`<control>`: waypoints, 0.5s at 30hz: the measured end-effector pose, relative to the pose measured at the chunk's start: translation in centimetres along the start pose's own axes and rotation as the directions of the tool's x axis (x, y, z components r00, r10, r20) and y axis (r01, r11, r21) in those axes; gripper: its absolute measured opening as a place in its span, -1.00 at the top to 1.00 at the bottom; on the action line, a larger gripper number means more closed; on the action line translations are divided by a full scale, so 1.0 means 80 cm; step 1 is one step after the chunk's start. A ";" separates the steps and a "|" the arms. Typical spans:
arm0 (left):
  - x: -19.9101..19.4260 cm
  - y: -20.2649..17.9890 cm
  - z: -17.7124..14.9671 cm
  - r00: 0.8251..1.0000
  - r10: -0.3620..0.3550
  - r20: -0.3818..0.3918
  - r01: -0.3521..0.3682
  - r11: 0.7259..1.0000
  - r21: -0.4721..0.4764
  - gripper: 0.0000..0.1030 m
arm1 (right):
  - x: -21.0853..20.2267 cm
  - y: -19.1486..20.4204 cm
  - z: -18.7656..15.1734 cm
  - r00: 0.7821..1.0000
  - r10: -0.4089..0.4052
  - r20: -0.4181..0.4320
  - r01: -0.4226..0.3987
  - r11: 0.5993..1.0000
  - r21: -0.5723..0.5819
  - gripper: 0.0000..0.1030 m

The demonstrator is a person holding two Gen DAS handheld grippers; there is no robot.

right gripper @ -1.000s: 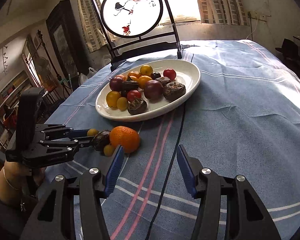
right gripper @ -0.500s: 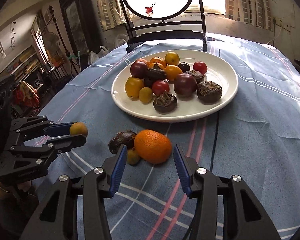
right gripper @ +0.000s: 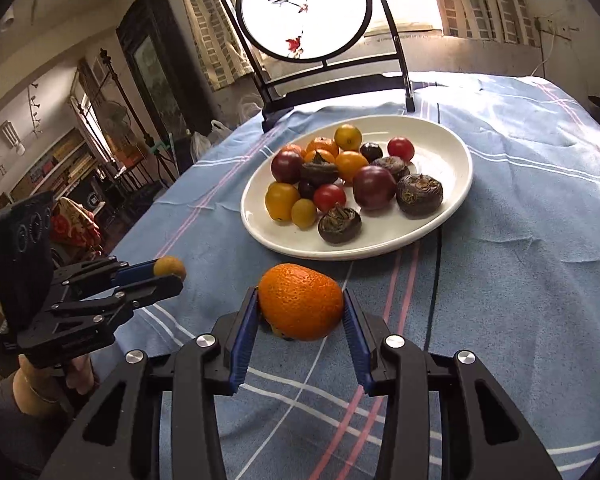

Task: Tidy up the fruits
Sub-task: 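Grasp a small yellow fruit with the left tool while the right tool grasps an orange, then lower the yellow fruit and orange onto the white plate and open both tools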

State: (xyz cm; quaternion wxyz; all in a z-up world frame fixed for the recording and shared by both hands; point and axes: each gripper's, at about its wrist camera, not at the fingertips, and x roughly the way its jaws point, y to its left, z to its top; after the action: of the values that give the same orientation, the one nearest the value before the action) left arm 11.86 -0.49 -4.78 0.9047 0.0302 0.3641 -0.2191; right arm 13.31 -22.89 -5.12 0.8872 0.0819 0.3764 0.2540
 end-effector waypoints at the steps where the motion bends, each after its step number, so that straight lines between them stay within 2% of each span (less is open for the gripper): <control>1: -0.001 -0.002 0.004 1.000 -0.006 0.003 0.006 1.000 0.001 0.52 | -0.009 -0.004 0.002 1.000 0.000 0.019 0.000 1.000 0.007 0.19; 5: 0.007 -0.008 0.030 1.000 -0.022 0.008 0.022 1.000 0.014 0.52 | -0.037 -0.027 0.030 0.995 -0.045 0.084 0.042 0.999 0.029 0.19; 8: 0.029 -0.015 0.059 1.000 -0.008 0.001 0.008 0.999 0.039 0.52 | -0.038 -0.040 0.067 0.992 -0.066 0.107 0.063 0.998 0.029 0.19; 15: 0.102 -0.017 0.114 0.999 -0.015 -0.050 0.016 1.000 0.006 0.51 | 0.025 -0.077 0.141 0.986 -0.141 0.094 0.135 0.989 0.063 0.18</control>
State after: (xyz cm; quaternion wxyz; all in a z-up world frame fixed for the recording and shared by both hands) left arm 22.40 -6.71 -3.44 0.8935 0.0359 0.3860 -0.2265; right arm 24.87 -26.61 -0.50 0.9174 0.0929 0.3441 0.1770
